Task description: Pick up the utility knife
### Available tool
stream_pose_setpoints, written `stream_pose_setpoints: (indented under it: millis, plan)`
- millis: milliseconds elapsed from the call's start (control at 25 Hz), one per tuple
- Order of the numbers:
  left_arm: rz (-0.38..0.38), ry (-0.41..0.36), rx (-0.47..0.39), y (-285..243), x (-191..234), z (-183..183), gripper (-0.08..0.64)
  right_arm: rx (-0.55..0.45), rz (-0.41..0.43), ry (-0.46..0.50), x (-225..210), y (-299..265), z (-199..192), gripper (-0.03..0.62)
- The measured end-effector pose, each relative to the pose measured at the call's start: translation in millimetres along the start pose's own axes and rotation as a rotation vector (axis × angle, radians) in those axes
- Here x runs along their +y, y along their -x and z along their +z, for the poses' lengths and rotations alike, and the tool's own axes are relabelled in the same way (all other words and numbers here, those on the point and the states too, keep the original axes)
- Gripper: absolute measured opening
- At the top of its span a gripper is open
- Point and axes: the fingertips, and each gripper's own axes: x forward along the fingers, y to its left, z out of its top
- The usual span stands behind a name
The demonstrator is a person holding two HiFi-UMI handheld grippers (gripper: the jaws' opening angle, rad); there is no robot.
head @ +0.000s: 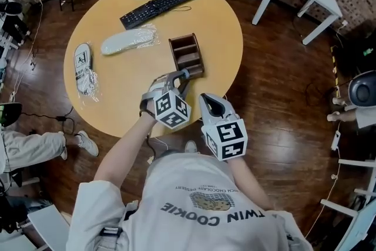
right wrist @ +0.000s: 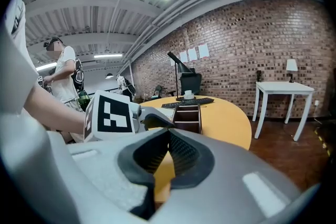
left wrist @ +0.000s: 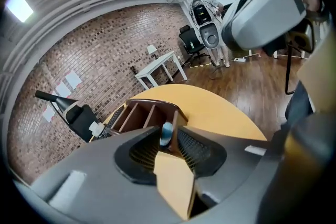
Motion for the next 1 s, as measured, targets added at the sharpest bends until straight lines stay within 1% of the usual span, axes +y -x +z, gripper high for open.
stream_pose_setpoints:
  millis: [160,320,440,560,640,840,1000]
  plan:
    - [-0.006,-0.032,0.018,-11.1,3.1,-5.1,0.114,0.010,-0.006,-0.003,-1.8,-3.0,-1.9,0.002]
    - [-0.021,-0.078,0.017,-17.9,2.1,-0.2,0.117,0.019,-0.018,-0.009,-5.8,-1.3,-2.7,0.002]
    - [-0.032,-0.113,0.039,-26.0,-3.3,-1.8,0.115,0.020,-0.026,-0.014,-8.8,0.5,-4.2,0.002]
    - [-0.023,-0.132,0.055,-31.8,-4.1,-5.6,0.115,0.022,-0.028,-0.015,-9.9,1.1,-7.0,0.002]
    - [-0.013,-0.131,0.051,-31.6,-1.2,-4.9,0.074,0.027,-0.029,-0.016,-9.9,1.9,-8.7,0.002]
    - [-0.014,-0.111,0.021,-24.9,2.2,0.3,0.072,0.033,-0.025,-0.016,-7.0,3.0,-11.2,0.002]
    - [0.003,-0.080,0.007,-18.9,5.7,3.6,0.072,0.029,-0.022,-0.014,-6.6,5.3,-11.4,0.002]
